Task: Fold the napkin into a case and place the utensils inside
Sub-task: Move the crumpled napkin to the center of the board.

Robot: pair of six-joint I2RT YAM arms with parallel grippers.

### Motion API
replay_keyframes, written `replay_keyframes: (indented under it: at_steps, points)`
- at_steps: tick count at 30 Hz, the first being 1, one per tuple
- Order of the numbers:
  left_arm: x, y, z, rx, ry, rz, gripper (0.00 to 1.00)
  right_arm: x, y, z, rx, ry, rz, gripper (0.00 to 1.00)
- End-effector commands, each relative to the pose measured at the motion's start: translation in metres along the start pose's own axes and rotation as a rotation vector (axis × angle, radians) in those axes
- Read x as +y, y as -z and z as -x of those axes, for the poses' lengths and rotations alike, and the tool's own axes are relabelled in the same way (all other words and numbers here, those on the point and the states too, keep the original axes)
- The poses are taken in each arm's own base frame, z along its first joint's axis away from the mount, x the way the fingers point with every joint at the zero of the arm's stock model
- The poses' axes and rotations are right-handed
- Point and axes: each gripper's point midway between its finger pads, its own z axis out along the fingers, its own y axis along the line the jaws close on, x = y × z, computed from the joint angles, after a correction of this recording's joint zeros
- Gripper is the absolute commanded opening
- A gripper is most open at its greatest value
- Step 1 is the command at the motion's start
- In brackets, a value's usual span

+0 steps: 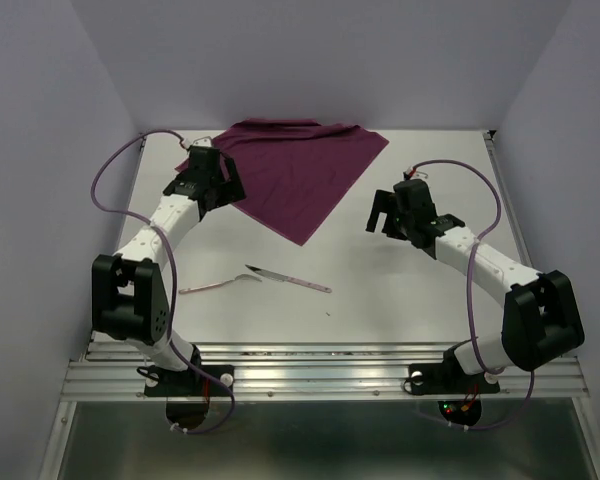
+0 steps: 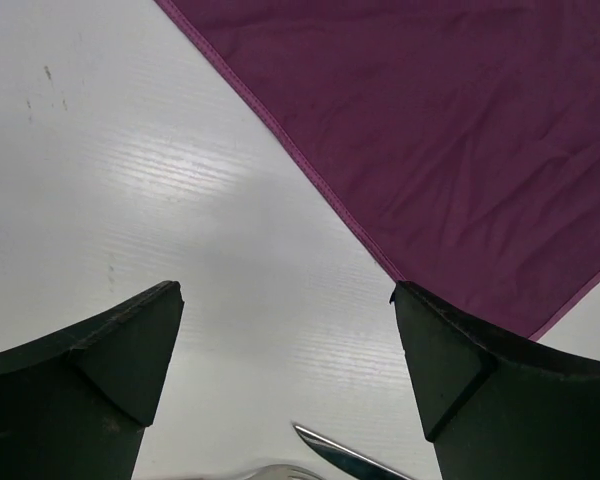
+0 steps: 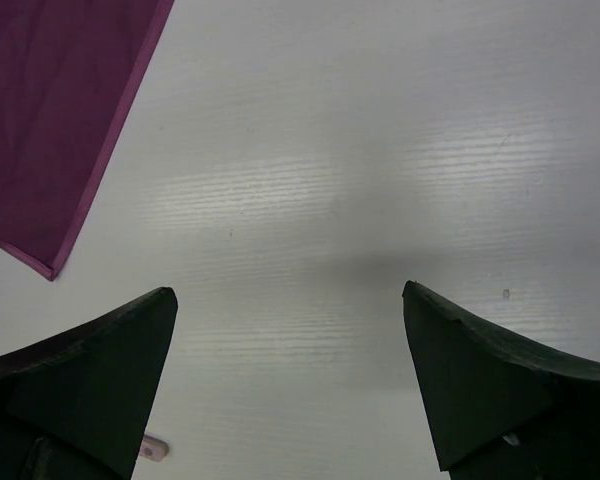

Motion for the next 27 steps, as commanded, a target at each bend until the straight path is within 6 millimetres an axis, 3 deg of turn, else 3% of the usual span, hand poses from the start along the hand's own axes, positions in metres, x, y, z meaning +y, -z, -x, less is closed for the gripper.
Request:
replay_keyframes:
  at_steps: [1, 12, 16, 19, 20, 24, 26, 27]
  points:
    - [-0.012, 0.006, 0.026, -0.050, 0.015, -0.024, 0.98, 0.005, -0.001, 0.013, -0.042, -0.032, 0.007, 1.00]
    - [-0.026, -0.038, 0.024, 0.074, 0.019, 0.037, 0.95, 0.005, 0.000, 0.010, -0.029, -0.022, 0.008, 1.00]
    - [-0.011, -0.042, 0.024, 0.080, 0.019, 0.112, 0.95, 0.039, 0.005, 0.004, -0.023, 0.058, 0.079, 1.00]
    - [0.001, -0.037, 0.022, 0.083, 0.052, 0.124, 0.95, 0.078, 0.002, -0.019, 0.016, 0.179, 0.144, 0.99]
    - [0.011, -0.034, 0.022, 0.082, 0.083, 0.122, 0.95, 0.100, 0.000, -0.029, 0.026, 0.256, 0.169, 0.99]
    - [0.037, -0.025, 0.021, 0.081, 0.160, 0.141, 0.95, 0.145, -0.013, -0.051, 0.045, 0.428, 0.177, 0.95]
    - [0.044, -0.020, 0.017, 0.090, 0.182, 0.148, 0.95, 0.160, -0.021, -0.055, 0.049, 0.476, 0.181, 0.91]
    - [0.046, -0.016, 0.011, 0.096, 0.187, 0.148, 0.95, 0.172, -0.030, -0.057, 0.052, 0.500, 0.190, 0.83]
